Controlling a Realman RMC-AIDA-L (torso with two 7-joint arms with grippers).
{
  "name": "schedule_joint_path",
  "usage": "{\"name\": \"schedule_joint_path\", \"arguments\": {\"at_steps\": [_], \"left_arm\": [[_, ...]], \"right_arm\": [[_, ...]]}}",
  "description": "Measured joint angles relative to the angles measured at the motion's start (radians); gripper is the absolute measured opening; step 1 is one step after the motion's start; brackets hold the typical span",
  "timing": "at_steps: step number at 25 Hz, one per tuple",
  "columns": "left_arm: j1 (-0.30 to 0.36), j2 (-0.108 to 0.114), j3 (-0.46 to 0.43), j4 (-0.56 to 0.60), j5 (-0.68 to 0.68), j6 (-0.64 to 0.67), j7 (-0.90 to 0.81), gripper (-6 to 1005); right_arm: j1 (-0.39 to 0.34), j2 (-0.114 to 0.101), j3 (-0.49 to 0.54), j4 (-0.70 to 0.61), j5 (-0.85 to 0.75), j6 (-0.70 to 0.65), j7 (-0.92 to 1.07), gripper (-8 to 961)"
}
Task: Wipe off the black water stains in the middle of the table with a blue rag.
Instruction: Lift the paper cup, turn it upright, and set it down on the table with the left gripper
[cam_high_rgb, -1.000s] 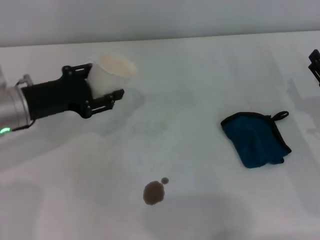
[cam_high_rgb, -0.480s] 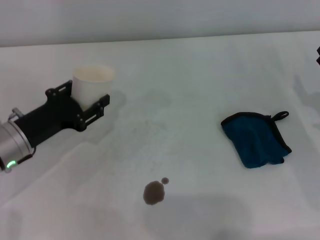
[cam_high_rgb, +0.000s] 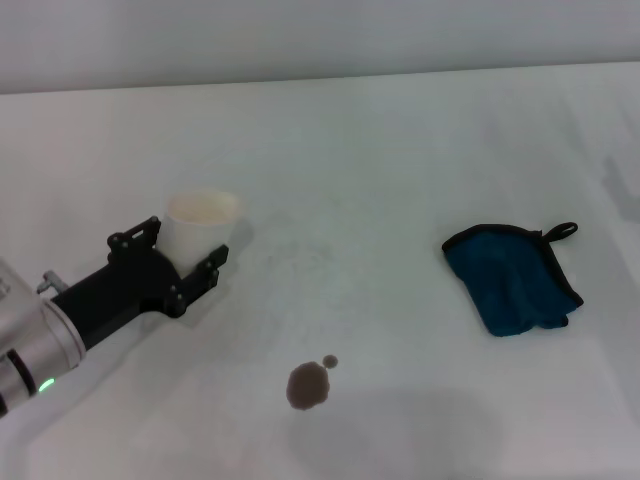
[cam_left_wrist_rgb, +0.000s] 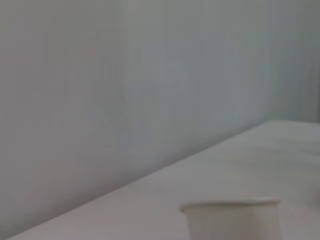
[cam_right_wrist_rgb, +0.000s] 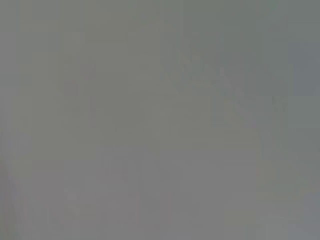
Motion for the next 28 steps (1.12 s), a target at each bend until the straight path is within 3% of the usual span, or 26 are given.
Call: {"name": "schedule_joint_path", "arguments": {"at_steps": [14,24,28], "left_arm": [[0.110,-0.003,-0.001,0.064,-0.001,-0.017,0.245,577],[0.136,-0.002,0.001,0.076,-0.008,-0.018,0.307,581],[0.157,-0.003,-0.001,0.087,-0.009,-0.018,0.345,657]], "right_arm": [[-0.010,0.000,-0.023,0.002,0.000,0.002,0.000,838],[-0.011,0.000,-0.031,0.000,0.000,0.002,0.001,839],[-0.013,0.000,-0.031,0.000,0.000,0.002,0.002,839]]}}
